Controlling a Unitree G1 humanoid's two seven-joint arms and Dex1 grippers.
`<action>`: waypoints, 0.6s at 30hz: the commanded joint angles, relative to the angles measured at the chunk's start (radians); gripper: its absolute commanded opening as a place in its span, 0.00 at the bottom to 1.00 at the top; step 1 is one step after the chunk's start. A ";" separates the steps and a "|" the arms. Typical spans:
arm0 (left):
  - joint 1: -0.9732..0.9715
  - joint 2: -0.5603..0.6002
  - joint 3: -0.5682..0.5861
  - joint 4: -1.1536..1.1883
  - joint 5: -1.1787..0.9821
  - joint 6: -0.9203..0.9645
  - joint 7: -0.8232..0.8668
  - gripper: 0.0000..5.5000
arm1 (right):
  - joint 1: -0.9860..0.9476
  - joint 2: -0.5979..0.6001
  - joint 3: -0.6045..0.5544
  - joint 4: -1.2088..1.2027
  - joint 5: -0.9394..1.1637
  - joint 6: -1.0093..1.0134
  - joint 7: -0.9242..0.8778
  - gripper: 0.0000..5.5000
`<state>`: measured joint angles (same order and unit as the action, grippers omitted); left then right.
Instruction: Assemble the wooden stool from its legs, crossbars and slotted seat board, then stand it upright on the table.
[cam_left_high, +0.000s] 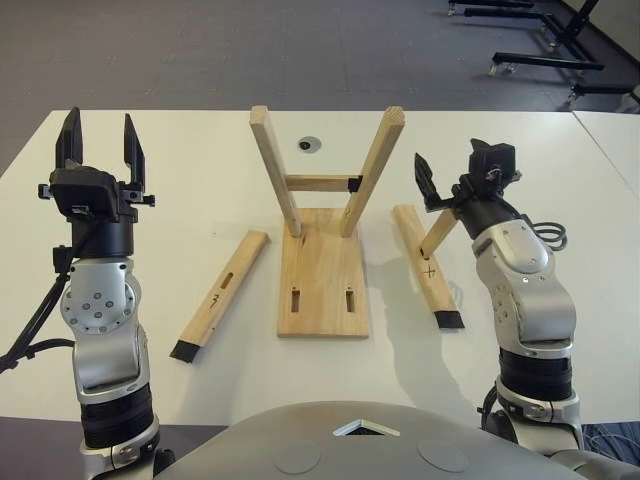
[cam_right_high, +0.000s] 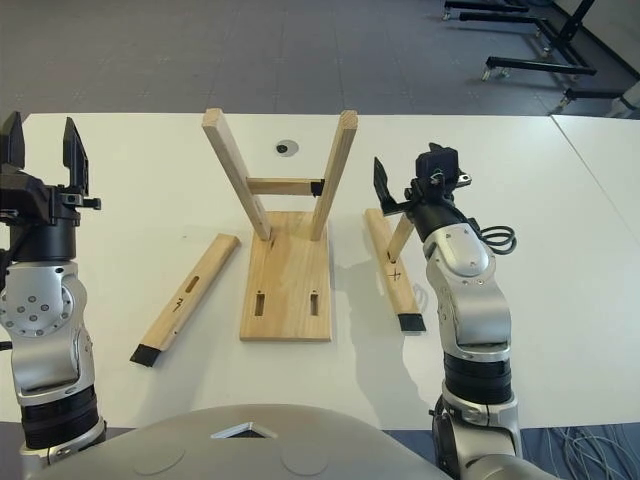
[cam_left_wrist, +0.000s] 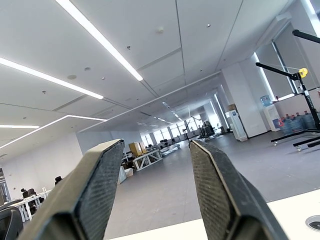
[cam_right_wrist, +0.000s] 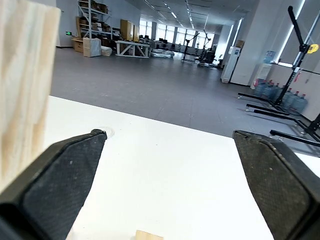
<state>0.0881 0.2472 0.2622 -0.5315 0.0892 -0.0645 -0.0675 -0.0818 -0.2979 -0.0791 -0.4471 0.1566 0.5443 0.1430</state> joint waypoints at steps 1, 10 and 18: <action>-0.019 0.018 0.007 0.018 -0.007 0.003 -0.010 0.43 | 0.039 0.035 0.012 0.033 0.007 0.050 -0.010 0.84; -0.011 0.026 0.019 0.021 -0.014 -0.004 -0.022 0.43 | -0.251 0.011 -0.179 -0.042 0.153 0.105 -0.036 0.84; 0.085 -0.025 0.016 -0.067 0.007 0.020 0.006 0.43 | -0.002 -0.139 -0.324 0.122 0.107 0.156 0.022 0.84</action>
<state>0.1463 0.2374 0.2822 -0.5652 0.0892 -0.0611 -0.0688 -0.2067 -0.4302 -0.4039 -0.3068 0.2734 0.6654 0.1352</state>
